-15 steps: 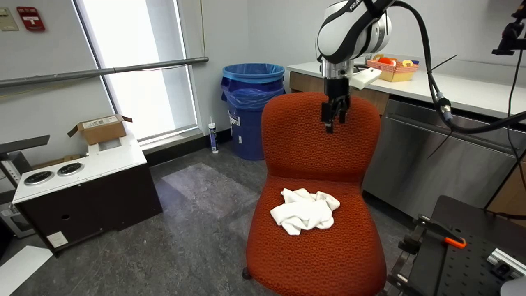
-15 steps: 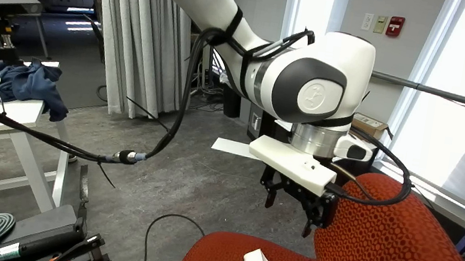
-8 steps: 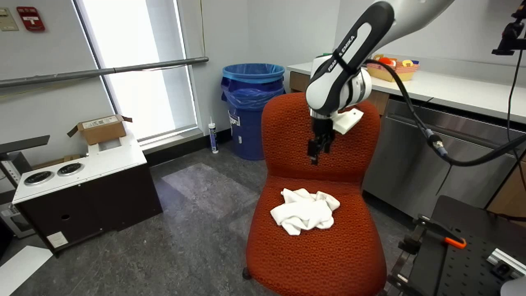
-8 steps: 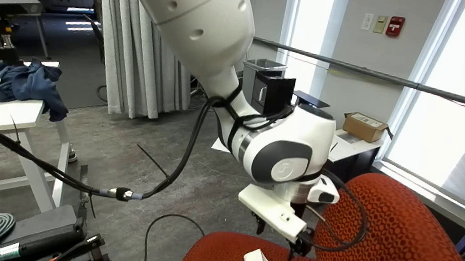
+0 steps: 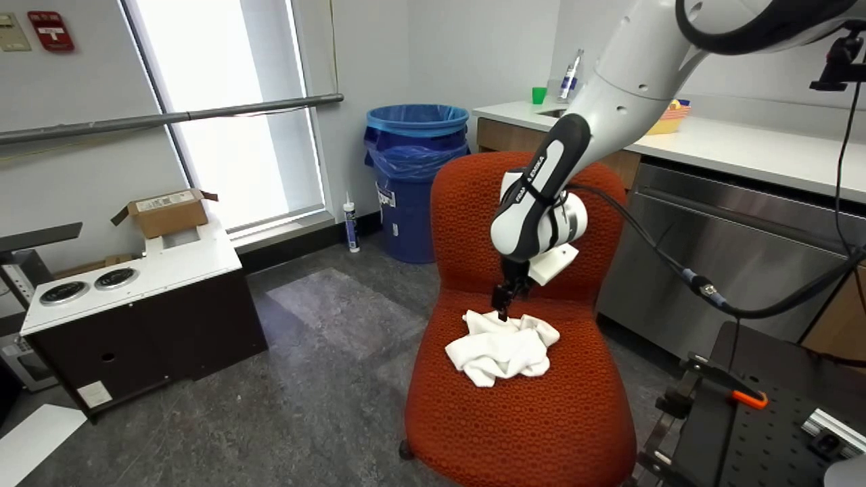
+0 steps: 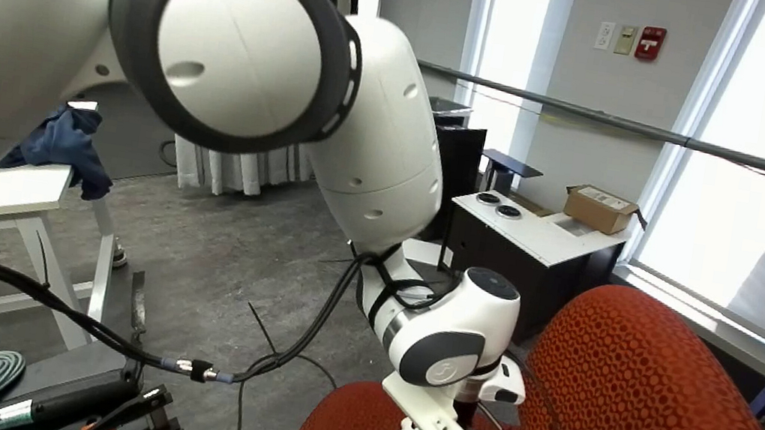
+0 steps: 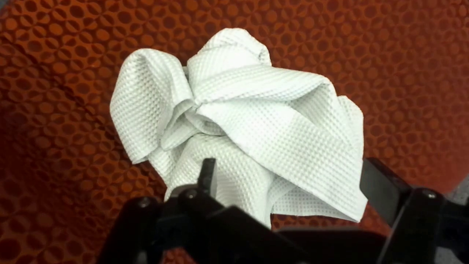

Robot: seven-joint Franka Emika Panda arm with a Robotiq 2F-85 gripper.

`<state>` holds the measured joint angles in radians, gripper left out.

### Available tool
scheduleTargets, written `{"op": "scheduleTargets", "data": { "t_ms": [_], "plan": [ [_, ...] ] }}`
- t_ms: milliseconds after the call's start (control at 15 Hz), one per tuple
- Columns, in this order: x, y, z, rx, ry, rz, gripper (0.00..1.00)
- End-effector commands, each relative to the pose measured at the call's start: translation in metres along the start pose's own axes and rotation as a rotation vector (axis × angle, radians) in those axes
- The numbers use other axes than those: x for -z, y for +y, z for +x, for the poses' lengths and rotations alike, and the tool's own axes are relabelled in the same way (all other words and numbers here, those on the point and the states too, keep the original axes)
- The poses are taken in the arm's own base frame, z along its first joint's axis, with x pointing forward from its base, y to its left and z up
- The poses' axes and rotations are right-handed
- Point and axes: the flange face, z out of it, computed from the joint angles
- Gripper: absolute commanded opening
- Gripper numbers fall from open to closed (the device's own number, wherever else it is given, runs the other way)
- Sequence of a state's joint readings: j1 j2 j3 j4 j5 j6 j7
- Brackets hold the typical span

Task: Hang the T-shirt on the back of the chair

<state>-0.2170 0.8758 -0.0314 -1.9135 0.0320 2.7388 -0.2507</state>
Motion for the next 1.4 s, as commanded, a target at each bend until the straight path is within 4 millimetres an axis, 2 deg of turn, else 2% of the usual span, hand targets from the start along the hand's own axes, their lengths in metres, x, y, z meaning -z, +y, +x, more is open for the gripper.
{"op": "scheduleTargets", "data": {
  "t_ms": [0, 467, 600, 667, 733, 867, 933, 1333],
  "plan": [
    [-0.041, 0.010, 0.023, -0.069, 0.014, 0.004, 1.00],
    [-0.117, 0.016, 0.036, -0.124, -0.083, 0.002, 1.00],
    [-0.131, 0.017, 0.036, -0.132, -0.108, 0.002, 1.00],
    [-0.135, 0.017, 0.037, -0.132, -0.117, 0.003, 0.96],
    [-0.138, 0.018, 0.038, -0.131, -0.122, 0.005, 0.74],
    [-0.138, 0.020, 0.041, -0.132, -0.121, 0.012, 0.68],
    [-0.135, 0.021, 0.043, -0.125, -0.115, 0.014, 0.61],
    [-0.108, 0.024, 0.047, -0.081, -0.086, 0.023, 0.07]
  ]
}}
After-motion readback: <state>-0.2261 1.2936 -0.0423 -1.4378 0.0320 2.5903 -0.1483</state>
